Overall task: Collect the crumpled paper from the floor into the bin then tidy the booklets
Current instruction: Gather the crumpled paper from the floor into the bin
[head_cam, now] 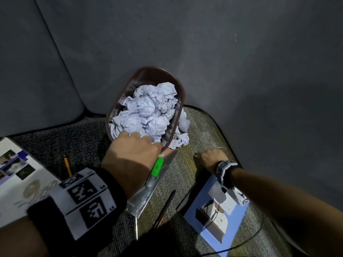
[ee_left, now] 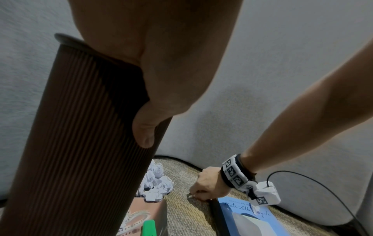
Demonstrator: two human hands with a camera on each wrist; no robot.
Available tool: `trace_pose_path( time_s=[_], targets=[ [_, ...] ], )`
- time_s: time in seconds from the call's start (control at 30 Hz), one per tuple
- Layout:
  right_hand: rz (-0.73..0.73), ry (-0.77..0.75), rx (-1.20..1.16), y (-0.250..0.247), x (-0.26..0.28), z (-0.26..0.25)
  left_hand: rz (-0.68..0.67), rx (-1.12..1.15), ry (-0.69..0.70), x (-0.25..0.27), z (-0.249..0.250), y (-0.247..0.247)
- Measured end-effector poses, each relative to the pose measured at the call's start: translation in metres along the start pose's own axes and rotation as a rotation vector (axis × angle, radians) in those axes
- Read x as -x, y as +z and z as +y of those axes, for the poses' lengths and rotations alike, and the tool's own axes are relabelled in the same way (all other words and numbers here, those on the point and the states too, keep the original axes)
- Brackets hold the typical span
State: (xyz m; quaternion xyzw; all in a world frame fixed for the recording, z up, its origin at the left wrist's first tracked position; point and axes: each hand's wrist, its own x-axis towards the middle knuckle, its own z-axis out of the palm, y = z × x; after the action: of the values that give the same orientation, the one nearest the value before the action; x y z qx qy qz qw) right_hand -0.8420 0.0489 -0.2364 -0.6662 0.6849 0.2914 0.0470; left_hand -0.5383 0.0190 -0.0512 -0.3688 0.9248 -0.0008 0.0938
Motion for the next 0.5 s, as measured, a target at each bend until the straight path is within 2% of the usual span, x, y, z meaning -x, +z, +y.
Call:
trace_pose_path(
  time_s=[0.13,0.2,0.33,0.43,0.5],
  targets=[
    [0.183,0.194,-0.376,-0.03,-0.02,-0.006,0.033,0.017,-0.001,0.0,-0.001,0.002],
    [0.237,0.246,-0.44,-0.046,-0.037,-0.01,0.073,0.015,0.009,0.0,-0.002,0.005],
    [0.162,0.277,-0.428,-0.062,-0.06,-0.028,0.042,0.018,0.058,0.005,-0.008,0.003],
    [0.129,0.243,-0.459,-0.058,-0.071,-0.044,0.051,0.079,0.028,0.008,-0.011,-0.003],
    [0.162,0.255,-0.555,-0.058,-0.074,-0.056,0.119,0.103,0.046,0.007,-0.016,0.007]
  ],
)
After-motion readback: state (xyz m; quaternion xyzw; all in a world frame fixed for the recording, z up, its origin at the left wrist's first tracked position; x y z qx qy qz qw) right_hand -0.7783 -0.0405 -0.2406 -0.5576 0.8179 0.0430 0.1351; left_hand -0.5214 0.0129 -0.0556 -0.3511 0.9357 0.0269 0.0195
